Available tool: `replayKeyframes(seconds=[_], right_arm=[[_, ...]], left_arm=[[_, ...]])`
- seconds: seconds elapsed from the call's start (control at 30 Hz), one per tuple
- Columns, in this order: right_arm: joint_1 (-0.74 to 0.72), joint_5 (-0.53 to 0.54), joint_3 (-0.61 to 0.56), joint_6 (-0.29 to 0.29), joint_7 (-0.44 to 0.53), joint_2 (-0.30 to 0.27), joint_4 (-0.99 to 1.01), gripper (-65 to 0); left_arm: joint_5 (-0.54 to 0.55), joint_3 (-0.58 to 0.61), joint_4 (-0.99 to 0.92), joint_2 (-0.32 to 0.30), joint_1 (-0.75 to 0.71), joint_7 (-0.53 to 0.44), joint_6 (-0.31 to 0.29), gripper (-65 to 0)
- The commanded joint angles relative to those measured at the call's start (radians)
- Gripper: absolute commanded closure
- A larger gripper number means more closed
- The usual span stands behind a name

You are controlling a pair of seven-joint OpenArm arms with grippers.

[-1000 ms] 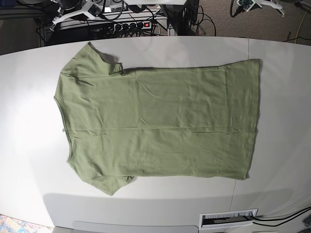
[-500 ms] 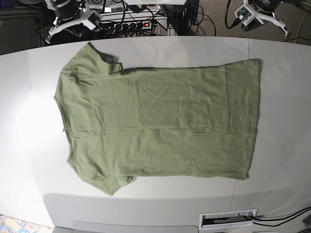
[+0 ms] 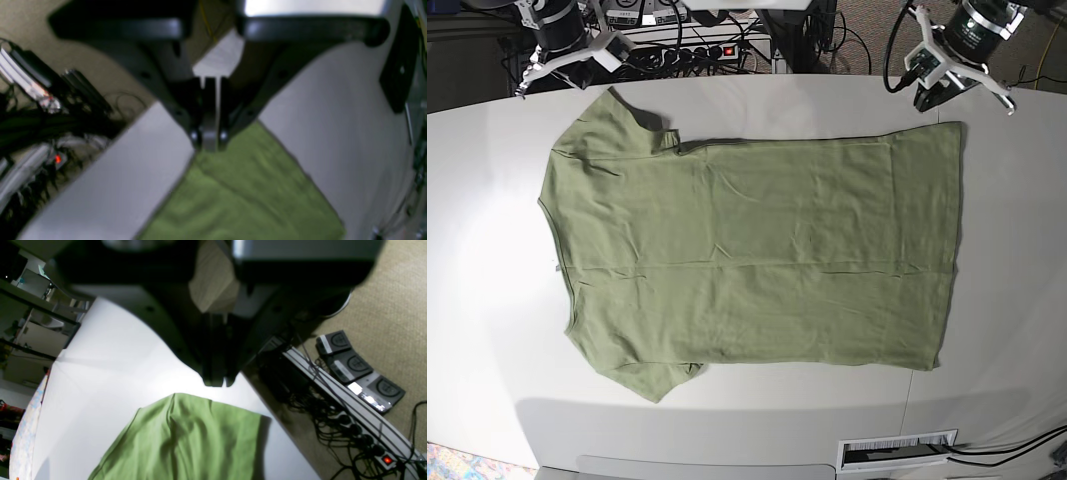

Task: Fold the T-shirt properly
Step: 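Lower the left gripper to the green shirt's hem corner and grasp it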

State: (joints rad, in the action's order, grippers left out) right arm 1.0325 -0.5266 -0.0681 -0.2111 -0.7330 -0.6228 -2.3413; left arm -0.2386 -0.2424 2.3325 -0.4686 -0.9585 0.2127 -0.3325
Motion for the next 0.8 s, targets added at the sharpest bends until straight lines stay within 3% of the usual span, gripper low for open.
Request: replayKeyframes(seconds=[0.0,0.13,0.27,0.3,0.4,0.77], right_arm=[[0.003,-0.013,0.005,0.007,0.003,-0.006,-0.015,0.0],[-0.013,-0.012,0.005,0.008,0.003,-0.006,-0.015,0.0],[-0.016,-0.012,0.005,0.008,0.003,-0.006,-0.015,0.0],[-0.016,-0.013,0.005,0.008,0.003,-0.006,-0.015,-3.0],[-0.016,-0.013,0.005,0.008,0.002,-0.006,-0.015,-9.1],[-0.016,-0.013,0.005,0.008,-0.002,-0.006,-0.015,-9.1]], left_arm=[[0.000,0.010,-0.016,-0.017,0.005,-0.010,0.010,0.0],[-0.097,0.093,-0.127,-0.066,0.068,-0.011,0.010,-0.9],[-0.192,0.180,-0.196,-0.127,0.113,-0.012,0.014,-13.6],[-0.212,0.192,-0.204,-0.140,0.117,-0.018,0.031,-15.2],[-0.241,0.201,-0.212,-0.167,0.132,-0.032,0.055,-15.7],[-0.282,0.214,-0.306,-0.275,0.223,-0.076,0.055,-15.5]])
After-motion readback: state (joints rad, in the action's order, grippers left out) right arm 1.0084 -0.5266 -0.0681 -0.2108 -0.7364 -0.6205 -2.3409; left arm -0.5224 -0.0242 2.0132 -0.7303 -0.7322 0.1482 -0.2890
